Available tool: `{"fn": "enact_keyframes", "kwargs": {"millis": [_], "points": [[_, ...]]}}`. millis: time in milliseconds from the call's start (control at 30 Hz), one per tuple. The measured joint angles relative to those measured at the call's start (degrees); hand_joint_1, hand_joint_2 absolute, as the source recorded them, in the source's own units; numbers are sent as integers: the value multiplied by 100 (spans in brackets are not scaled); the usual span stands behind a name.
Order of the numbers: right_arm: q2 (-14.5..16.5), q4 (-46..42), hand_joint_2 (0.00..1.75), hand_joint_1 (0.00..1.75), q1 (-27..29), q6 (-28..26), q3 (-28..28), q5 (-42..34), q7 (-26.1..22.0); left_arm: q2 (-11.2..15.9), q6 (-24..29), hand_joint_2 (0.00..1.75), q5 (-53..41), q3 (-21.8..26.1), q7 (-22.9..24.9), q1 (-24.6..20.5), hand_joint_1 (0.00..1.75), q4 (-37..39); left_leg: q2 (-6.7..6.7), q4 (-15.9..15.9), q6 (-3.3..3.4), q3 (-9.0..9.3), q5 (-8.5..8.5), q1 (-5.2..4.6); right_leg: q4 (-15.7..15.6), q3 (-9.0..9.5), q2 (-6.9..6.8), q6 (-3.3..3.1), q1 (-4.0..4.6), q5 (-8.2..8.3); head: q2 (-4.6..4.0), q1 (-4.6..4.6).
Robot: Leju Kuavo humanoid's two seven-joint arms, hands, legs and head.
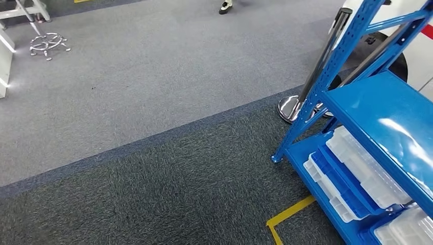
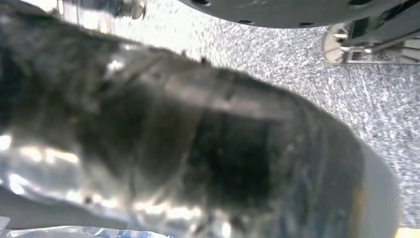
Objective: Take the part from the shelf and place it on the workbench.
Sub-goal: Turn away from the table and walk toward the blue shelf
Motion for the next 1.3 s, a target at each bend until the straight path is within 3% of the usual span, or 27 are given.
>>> {"fn": "enact_keyframes", "kwargs": {"millis": [67, 100, 133, 200, 267, 367, 433, 500, 533, 567, 600, 667, 733, 800, 867, 933, 1000, 1067, 1100, 1133, 1233, 1300], "points": [[-1, 0, 0, 0, 0, -1, 0, 0, 0, 1, 0, 0, 1, 1, 6, 18, 0, 0, 167, 4, 3, 2, -17, -7, 513, -240, -81, 40, -24, -167, 0, 0], [-1, 0, 0, 0, 6, -1, 0, -1, 0, 2, 0, 0, 2, 1, 9, 19, 0, 0, 243, 6, -3, 10, -29, -8, 493, -219, -106, 53, -37, -93, 0, 0], [-2, 0, 0, 0, 11, -2, 0, -3, 0, 2, -1, 0, 2, 1, 13, 15, 0, 0, 310, 8, -16, 26, -44, -7, 257, -84, -149, 59, -48, 72, 0, 0], [-3, 0, 0, 0, 8, -3, 0, -12, -1, 1, -2, 0, 1, 1, 14, 8, 0, 0, 422, 23, -69, 61, -88, -23, -488, 324, -386, 37, -33, 399, 0, 2], [-2, -1, 0, 0, -7, -4, 0, -19, -11, 1, -2, 0, 2, 1, 15, 5, 0, 0, 517, 40, -140, 86, -138, -54, -905, 532, -552, -45, 5, 495, 0, -9], [1, -1, 0, 0, 7, -9, -1, -26, -39, 2, -2, 0, 3, 1, 15, -26, 0, 0, 619, 49, -226, 151, -191, -58, -952, 525, -421, -167, 16, 487, 0, -21], [4, -2, 0, 0, 5, -16, -2, -34, -61, 1, -3, 0, 2, 1, 14, -34, 0, 0, 414, 317, -277, 60, -400, -31, -979, 528, -305, -244, -6, 512, 0, -23], [9, -2, 0, 0, -10, -20, -2, -37, -85, 0, -5, 0, 3, 1, 13, -21, 0, 0, 130, 1025, -307, -266, -789, -15, -985, 520, -180, -292, -12, 522, 0, -26], [10, -2, 0, 0, -14, -19, -2, -40, -102, 0, -7, 0, 3, 1, 13, -11, 0, 0, 71, 1413, -313, -458, -938, -14, -983, 517, -112, -300, -7, 523, 0, -27], [12, -2, 0, 0, -13, -19, -2, -44, -121, 0, -7, 0, 4, 1, 13, -2, 0, 0, 44, 1683, -313, -600, -994, -15, -980, 520, -38, -304, -1, 523, 0, -27], [13, -2, 0, 0, -11, -19, -2, -50, -144, 0, -7, 0, 5, 1, 13, 5, 0, 0, 31, 1741, -303, -654, -922, -15, -977, 527, 41, -304, 3, 523, 0, -27], [13, -2, 0, 0, -8, -19, -3, -60, -179, 1, -7, 0, 5, 2, 13, 9, 0, 0, -49, 1183, -257, -458, -478, -15, -971, 551, 203, -301, 7, 521, 0, -27], [26, -2, 0, 0, -13, -21, -4, -61, -196, 5, -7, 0, 4, 4, 16, 12, 0, 0, -327, 418, -195, -173, -113, -11, -955, 549, 343, -275, 13, 518, 0, -25], [41, -2, 0, 0, -16, -24, -4, -61, -212, 7, -7, 0, 3, 5, 27, 5, 0, 0, -490, 126, -167, -75, -49, -21, -947, 508, 455, -207, -1, 532, 0, -24], [45, -2, 0, 0, -5, -27, -4, -60, -234, 5, -7, 0, 2, 7, 43, -6, 0, 0, -383, 77, -138, -49, -22, -20, -955, 478, 521, -127, -18, 551, 0, -25], [46, -2, 0, 0, 4, -34, -4, -59, -248, 1, -7, 0, 1, 9, 54, -3, 0, 0, -246, 15, -78, -21, 24, 6, -785, 399, 301, -77, 2, 428, 0, -13], [45, -2, 0, 0, -5, -38, -4, -59, -253, -2, -8, 0, 1, 10, 57, 12, 0, 0, -90, -9, -41, -13, 39, 10, -187, 113, -1, -44, 15, 89, 0, 1], [45, -2, 0, 0, -11, -35, -4, -58, -255, -1, -9, 0, 2, 10, 58, 29, 0, 0, 84, -3, -35, -16, 27, -2, 478, -224, -83, -14, -5, -166, 0, 4], [45, -2, 0, 0, -9, -32, -4, -57, -256, -1, -9, 0, 2, 10, 58, 31, 0, 0, 165, 0, -36, -14, 16, -6, 583, -276, -98, -5, -14, -147, 0, 3], [45, -2, 0, 0, -3, -28, -4, -56, -256, 0, -9, 0, 2, 10, 58, 28, 0, 0, 237, 3, -42, -5, 3, -9, 447, -203, -120, -4, -20, -19, 0, 4], [45, -2, 0, 0, -1, -23, -6, -54, -257, -2, -9, 0, 2, 10, 55, 16, 0, 0, 405, 10, -99, 52, -50, -26, -678, 395, -378, -65, 9, 471, 0, 3], [48, -2, 0, 0, -15, -23, -5, -53, -262, -2, -9, 0, 2, 11, 52, 7, 0, 0, 486, 6, -162, 76, -82, -51, -987, 544, -469, -131, 47, 522, 0, 1]]}}
